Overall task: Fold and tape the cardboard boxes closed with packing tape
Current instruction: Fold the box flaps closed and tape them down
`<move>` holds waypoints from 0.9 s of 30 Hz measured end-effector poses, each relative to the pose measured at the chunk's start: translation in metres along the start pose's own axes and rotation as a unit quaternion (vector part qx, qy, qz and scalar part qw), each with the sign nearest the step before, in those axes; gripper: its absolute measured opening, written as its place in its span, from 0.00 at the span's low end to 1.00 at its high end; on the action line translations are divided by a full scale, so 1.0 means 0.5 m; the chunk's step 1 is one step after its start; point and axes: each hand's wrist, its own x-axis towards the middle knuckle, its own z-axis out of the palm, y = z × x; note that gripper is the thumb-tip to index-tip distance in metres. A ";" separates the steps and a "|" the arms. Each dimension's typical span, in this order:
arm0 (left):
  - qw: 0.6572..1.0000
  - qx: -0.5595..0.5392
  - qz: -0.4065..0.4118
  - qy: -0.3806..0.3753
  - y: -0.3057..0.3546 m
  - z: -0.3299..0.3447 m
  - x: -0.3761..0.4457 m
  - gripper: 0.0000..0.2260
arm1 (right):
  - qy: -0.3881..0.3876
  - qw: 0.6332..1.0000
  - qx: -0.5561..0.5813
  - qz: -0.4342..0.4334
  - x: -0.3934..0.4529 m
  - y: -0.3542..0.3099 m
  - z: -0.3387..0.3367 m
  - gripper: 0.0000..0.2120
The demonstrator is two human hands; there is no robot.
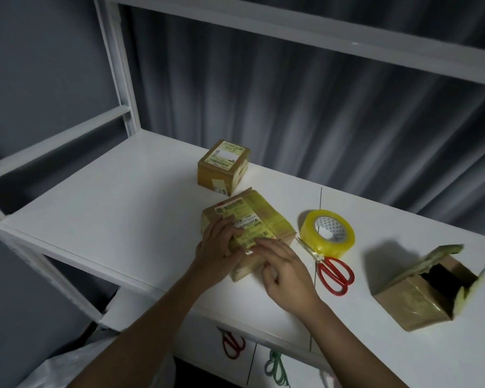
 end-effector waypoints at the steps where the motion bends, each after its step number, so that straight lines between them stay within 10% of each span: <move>1: 1.000 0.005 0.000 0.000 0.003 0.000 0.001 0.24 | 0.002 1.000 -0.009 -0.006 -0.003 0.000 0.002 0.21; 7: 0.999 -0.021 -0.025 -0.014 0.011 -0.009 0.004 0.28 | -0.052 0.988 -0.123 -0.079 -0.009 0.022 -0.007 0.21; 20: 0.988 0.122 -0.051 -0.078 0.041 -0.033 0.031 0.23 | -0.021 0.998 0.057 0.029 -0.007 0.020 -0.005 0.26; 27: 0.992 0.088 -0.044 -0.080 0.016 -0.031 0.027 0.16 | -0.041 0.981 -0.173 -0.083 -0.014 0.020 0.006 0.23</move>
